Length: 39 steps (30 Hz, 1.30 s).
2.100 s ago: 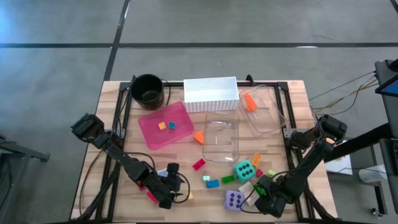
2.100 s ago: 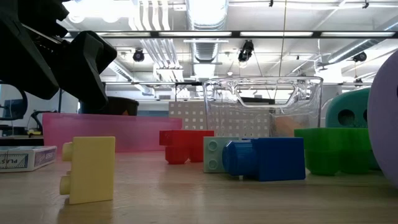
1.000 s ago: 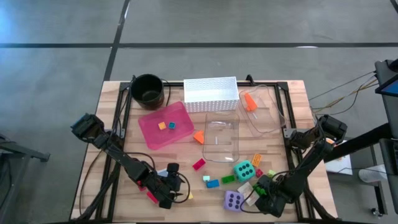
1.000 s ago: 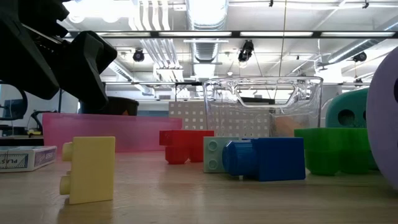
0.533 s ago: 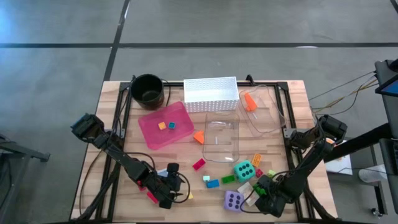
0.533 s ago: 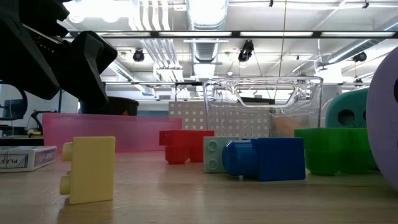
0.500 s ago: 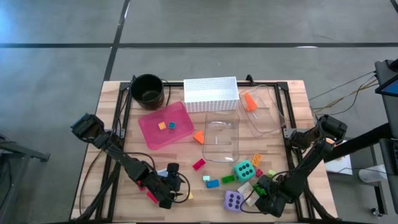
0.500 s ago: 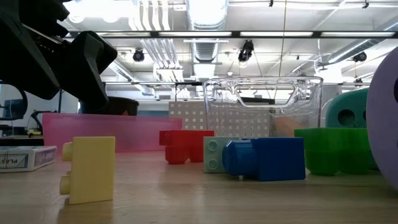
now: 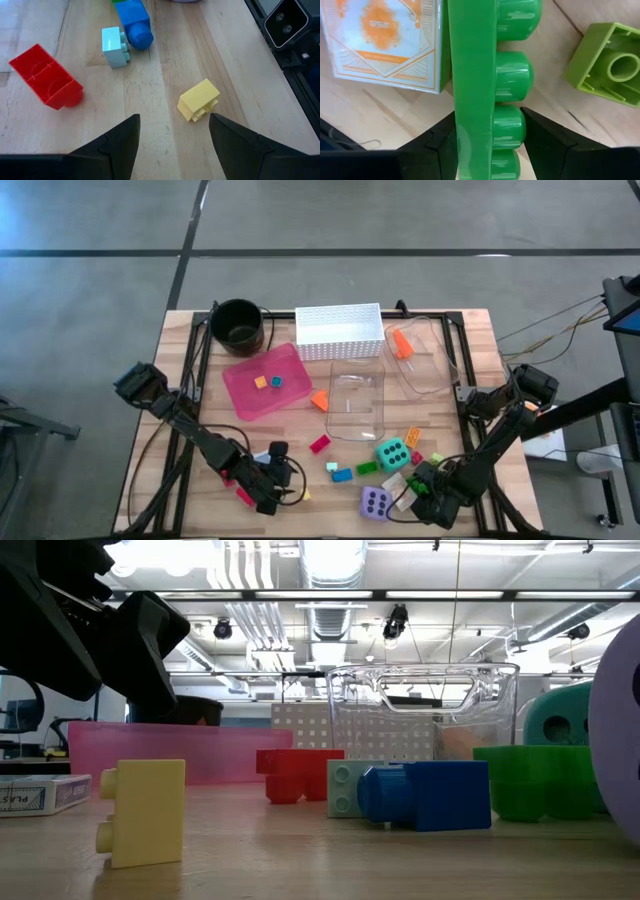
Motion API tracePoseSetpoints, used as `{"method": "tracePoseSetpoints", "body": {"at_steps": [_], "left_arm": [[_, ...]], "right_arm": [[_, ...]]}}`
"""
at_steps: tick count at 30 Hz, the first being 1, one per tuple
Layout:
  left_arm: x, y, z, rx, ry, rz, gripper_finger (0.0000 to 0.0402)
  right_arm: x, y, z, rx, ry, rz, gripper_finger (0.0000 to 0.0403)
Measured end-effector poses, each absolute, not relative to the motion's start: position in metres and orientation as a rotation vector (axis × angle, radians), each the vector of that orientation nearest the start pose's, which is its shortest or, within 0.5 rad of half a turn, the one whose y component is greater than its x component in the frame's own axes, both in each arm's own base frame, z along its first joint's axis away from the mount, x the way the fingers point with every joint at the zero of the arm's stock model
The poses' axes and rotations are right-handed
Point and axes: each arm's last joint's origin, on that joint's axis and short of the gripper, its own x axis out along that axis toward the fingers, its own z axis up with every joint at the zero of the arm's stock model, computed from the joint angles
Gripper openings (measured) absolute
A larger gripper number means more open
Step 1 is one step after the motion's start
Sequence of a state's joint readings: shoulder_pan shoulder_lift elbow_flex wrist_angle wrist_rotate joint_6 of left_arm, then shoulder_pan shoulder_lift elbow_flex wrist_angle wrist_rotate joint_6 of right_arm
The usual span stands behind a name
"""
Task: Pick & Place Toys
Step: Put the bottom large green game piece into the top transparent bin
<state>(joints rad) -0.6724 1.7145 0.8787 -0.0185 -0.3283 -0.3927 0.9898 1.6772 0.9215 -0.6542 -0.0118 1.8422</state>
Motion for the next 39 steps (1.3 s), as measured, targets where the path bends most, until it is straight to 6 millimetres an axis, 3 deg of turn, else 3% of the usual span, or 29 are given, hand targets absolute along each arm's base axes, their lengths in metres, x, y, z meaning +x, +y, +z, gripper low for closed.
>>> {"method": "tracePoseSetpoints", "body": {"at_steps": [7, 11, 15, 21, 25, 28, 33, 39], "left_arm": [[0.264, -0.197, 0.151, 0.041, 0.796, -0.167, 0.0242], [0.264, -0.197, 0.152, 0.039, 0.795, -0.165, 0.0242], [0.266, -0.195, 0.152, 0.036, 0.794, -0.158, 0.0242], [0.268, -0.192, 0.152, 0.032, 0.794, -0.148, 0.0242], [0.269, -0.190, 0.152, 0.032, 0.794, -0.142, 0.0242], [0.271, -0.187, 0.152, 0.026, 0.794, -0.130, 0.0242], [0.276, -0.180, 0.152, 0.017, 0.794, -0.107, 0.0242], [0.279, -0.174, 0.152, 0.009, 0.795, -0.088, 0.0242]], "right_arm": [[0.152, 0.231, 0.164, 0.783, 1.432, -0.469, 0.0189], [0.144, 0.217, 0.182, 0.749, 1.404, -0.495, 0.0189], [0.135, 0.196, 0.209, 0.688, 1.256, -0.474, 0.0189], [0.116, 0.151, 0.251, 0.589, 0.956, -0.487, 0.0189], [0.105, 0.117, 0.269, 0.514, 0.827, -0.552, 0.0189], [0.108, 0.096, 0.278, 0.430, 0.754, -0.573, 0.0189], [0.120, 0.054, 0.287, 0.320, 0.758, -0.695, 0.0189], [0.130, -0.010, 0.286, 0.318, 0.946, -0.903, 0.0189]]}}
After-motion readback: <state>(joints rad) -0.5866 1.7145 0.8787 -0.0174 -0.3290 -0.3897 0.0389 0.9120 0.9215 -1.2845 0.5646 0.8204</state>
